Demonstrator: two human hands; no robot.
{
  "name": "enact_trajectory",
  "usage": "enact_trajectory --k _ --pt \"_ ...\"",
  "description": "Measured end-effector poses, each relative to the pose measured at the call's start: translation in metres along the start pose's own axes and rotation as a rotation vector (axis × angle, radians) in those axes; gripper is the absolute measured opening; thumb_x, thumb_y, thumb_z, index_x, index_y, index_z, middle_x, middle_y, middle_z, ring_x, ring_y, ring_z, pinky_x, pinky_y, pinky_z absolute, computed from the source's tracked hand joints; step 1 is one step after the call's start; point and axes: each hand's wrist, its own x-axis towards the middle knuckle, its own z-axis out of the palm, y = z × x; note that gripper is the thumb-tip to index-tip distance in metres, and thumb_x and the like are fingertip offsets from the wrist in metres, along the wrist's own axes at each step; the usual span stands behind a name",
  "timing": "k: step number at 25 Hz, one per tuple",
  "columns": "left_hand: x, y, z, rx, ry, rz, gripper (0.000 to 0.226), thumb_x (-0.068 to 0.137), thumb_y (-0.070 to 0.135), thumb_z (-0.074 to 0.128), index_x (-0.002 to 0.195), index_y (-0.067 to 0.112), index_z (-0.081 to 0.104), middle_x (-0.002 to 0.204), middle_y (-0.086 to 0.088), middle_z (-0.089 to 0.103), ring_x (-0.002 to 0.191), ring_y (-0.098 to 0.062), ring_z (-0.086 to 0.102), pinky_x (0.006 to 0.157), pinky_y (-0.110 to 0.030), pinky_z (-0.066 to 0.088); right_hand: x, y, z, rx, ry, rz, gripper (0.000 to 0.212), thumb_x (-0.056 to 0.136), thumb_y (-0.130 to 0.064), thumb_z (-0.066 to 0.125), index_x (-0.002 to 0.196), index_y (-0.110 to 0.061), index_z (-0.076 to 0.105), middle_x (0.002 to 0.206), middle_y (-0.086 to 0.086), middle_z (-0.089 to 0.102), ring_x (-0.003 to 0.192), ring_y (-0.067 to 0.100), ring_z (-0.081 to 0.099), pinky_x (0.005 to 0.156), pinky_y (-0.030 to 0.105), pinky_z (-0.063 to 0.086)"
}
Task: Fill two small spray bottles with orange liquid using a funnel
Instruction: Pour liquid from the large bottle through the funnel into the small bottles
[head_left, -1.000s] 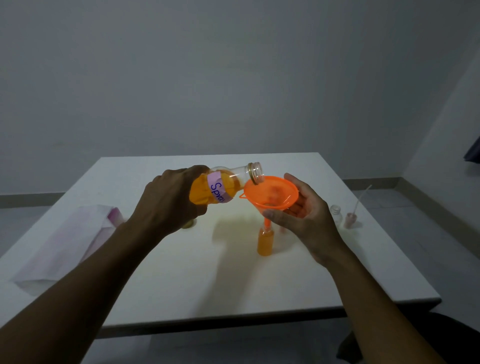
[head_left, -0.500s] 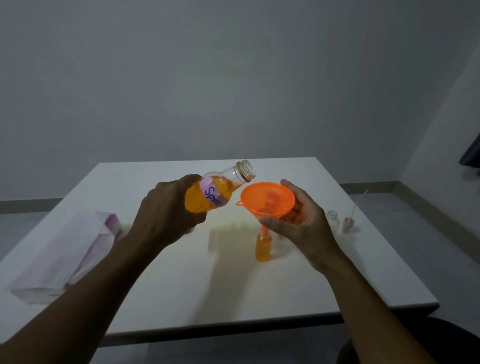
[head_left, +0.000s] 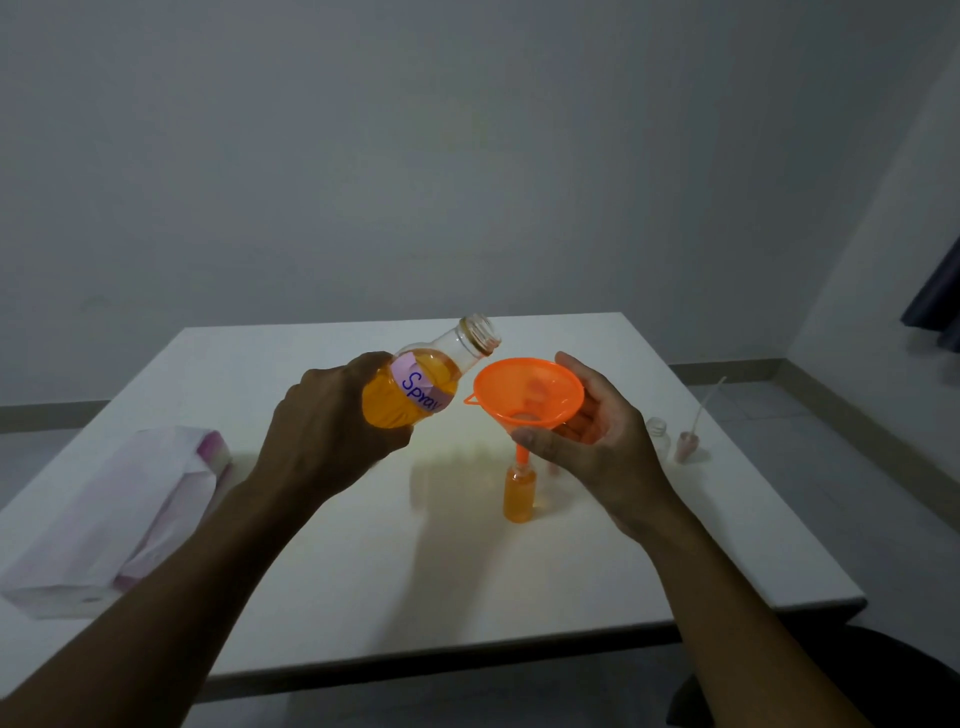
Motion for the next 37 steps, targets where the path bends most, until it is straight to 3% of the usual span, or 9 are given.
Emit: enact_trajectory --k 6,9,12,15,19,24,28,32,37 --pt "0.004 0.003 0.000 -0.015 0.014 -0.042 0.064 0.066 0.029 0.086 0.123 0.014 0.060 0.100 -0.011 0.072 0.080 -0.028 0.066 0.068 -0.031 0.051 0.008 -0.004 -0.015 0.119 0.053 0.010 0.097 0.059 -0.044 0.090 0.145 -0.036 0.045 0.139 -0.011 0.055 0.123 0.012 0.058 0.095 0.036 0.056" --pt "0.011 0.009 0.004 -0.021 0.031 -0.034 0.067 0.064 0.032 0.086 0.123 0.017 0.059 0.100 -0.010 0.073 0.080 -0.029 0.066 0.068 -0.036 0.055 0.009 -0.010 -0.031 0.152 0.118 -0.009 0.089 0.063 -0.037 0.089 0.142 -0.034 0.048 0.134 -0.011 0.059 0.119 0.010 0.062 0.092 0.032 0.057" --pt "0.022 0.021 0.013 -0.047 0.041 -0.013 0.069 0.063 0.033 0.087 0.123 0.017 0.059 0.102 -0.010 0.072 0.081 -0.029 0.066 0.068 -0.033 0.053 0.010 -0.012 -0.055 0.130 0.240 -0.026 0.090 0.058 -0.046 0.088 0.139 -0.034 0.051 0.132 -0.009 0.061 0.117 0.011 0.062 0.087 0.029 0.056" --pt "0.034 0.041 0.026 -0.101 0.036 0.009 0.068 0.064 0.032 0.087 0.124 0.015 0.059 0.105 -0.011 0.071 0.084 -0.029 0.066 0.069 -0.031 0.050 0.010 -0.004 -0.078 0.080 0.376 0.014 0.093 0.055 -0.053 0.087 0.139 -0.035 0.052 0.133 -0.006 0.063 0.119 0.018 0.063 0.079 0.035 0.053" --pt "0.045 0.063 0.044 -0.139 0.008 0.035 0.069 0.064 0.032 0.087 0.125 0.016 0.058 0.107 -0.010 0.071 0.086 -0.028 0.065 0.069 -0.029 0.047 0.007 0.005 -0.096 0.089 0.459 0.022 0.096 0.053 -0.051 0.089 0.139 -0.031 0.053 0.132 -0.008 0.064 0.119 0.012 0.062 0.090 0.031 0.053" --pt "0.055 0.081 0.056 -0.135 0.000 0.070 0.068 0.064 0.032 0.087 0.124 0.015 0.058 0.106 -0.010 0.071 0.085 -0.027 0.065 0.067 -0.028 0.044 0.008 0.009 -0.108 0.139 0.488 0.014 0.097 0.055 -0.047 0.093 0.141 -0.027 0.053 0.129 -0.007 0.065 0.112 0.007 0.066 0.077 0.028 0.057" --pt "0.059 0.087 0.060 -0.122 -0.016 0.092 0.068 0.064 0.032 0.087 0.124 0.014 0.058 0.106 -0.012 0.071 0.086 -0.030 0.066 0.068 -0.030 0.046 0.007 0.013 -0.110 0.066 0.468 0.029 0.103 0.052 -0.054 0.092 0.143 -0.030 0.049 0.135 -0.006 0.061 0.120 0.013 0.062 0.091 0.033 0.056" --pt "0.063 0.094 0.061 -0.098 -0.036 0.141 0.063 0.065 0.029 0.086 0.121 0.015 0.060 0.102 -0.011 0.071 0.083 -0.030 0.066 0.069 -0.033 0.051 0.006 0.020 -0.110 0.020 0.401 0.058 0.099 0.051 -0.055 0.091 0.139 -0.035 0.051 0.133 -0.004 0.062 0.119 0.021 0.063 0.087 0.046 0.060" --pt "0.073 0.101 0.060 -0.024 -0.088 0.187 0.055 0.068 0.024 0.082 0.119 0.020 0.059 0.095 -0.006 0.071 0.075 -0.027 0.066 0.066 -0.040 0.057 0.003 0.024 -0.111 0.036 0.341 0.049 0.096 0.054 -0.049 0.092 0.139 -0.036 0.050 0.133 -0.006 0.062 0.120 0.017 0.063 0.091 0.042 0.059"
